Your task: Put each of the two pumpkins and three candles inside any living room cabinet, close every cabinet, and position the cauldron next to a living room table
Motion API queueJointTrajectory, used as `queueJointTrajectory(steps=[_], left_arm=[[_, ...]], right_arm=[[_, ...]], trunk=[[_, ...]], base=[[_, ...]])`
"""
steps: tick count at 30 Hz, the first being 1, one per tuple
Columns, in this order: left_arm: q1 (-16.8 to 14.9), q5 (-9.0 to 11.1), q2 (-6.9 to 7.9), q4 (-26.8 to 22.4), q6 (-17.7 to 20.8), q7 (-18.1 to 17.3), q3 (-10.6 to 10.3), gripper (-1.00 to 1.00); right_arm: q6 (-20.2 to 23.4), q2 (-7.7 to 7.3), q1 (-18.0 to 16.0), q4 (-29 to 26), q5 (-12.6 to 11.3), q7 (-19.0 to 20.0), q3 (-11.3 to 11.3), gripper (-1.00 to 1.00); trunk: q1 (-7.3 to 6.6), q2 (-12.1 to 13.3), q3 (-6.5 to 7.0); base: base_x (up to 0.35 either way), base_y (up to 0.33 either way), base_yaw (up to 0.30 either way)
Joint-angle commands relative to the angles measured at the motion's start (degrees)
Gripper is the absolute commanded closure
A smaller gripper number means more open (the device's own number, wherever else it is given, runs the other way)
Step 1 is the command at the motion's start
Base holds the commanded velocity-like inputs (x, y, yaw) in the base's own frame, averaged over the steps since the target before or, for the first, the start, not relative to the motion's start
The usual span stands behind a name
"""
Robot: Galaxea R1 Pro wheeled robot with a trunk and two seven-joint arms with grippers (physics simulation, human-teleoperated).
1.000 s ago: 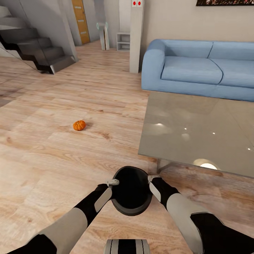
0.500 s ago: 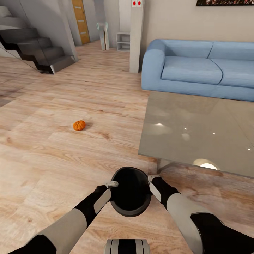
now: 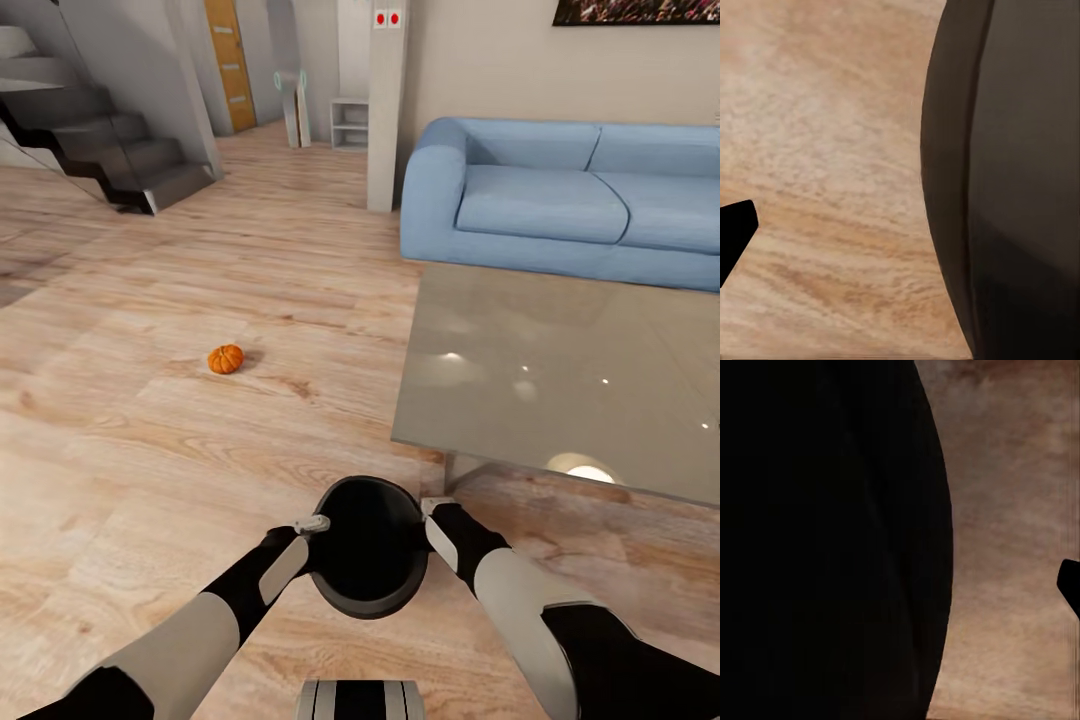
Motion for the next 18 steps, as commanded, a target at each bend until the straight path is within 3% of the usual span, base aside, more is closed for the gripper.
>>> queueJointTrajectory(steps=[1,3,4,18], left_arm=[[0.02,-0.33,0.04,-0.01,0.33,0.07,-0.01,-1.00],[0.04,-0.67,0.07,-0.17,0.49,0.08,0.00,-1.00],[0.04,-2.48,0.08,-0.28,0.48,0.08,-0.02,-1.00],[0.14,-2.48,-0.20,-0.83,0.43,0.11,0.01,-1.00]], right_arm=[[-0.01,-0.02,0.02,-0.02,0.16,-0.01,0.00,-1.00],[-0.02,-0.04,0.04,-0.05,0.18,-0.02,-0.01,-1.00],[-0.03,-0.05,0.04,-0.06,0.17,-0.02,-0.01,-1.00],[-0.03,-0.07,0.06,-0.10,0.16,0.05,0.00,-1.00]], trunk=[[-0.02,0.02,0.23],[-0.07,0.04,0.67],[-0.07,0.04,0.67],[-0.07,0.04,0.67]], base=[[0.000,0.000,0.000],[0.000,0.000,0.000],[0.000,0.000,0.000],[0.000,0.000,0.000]])
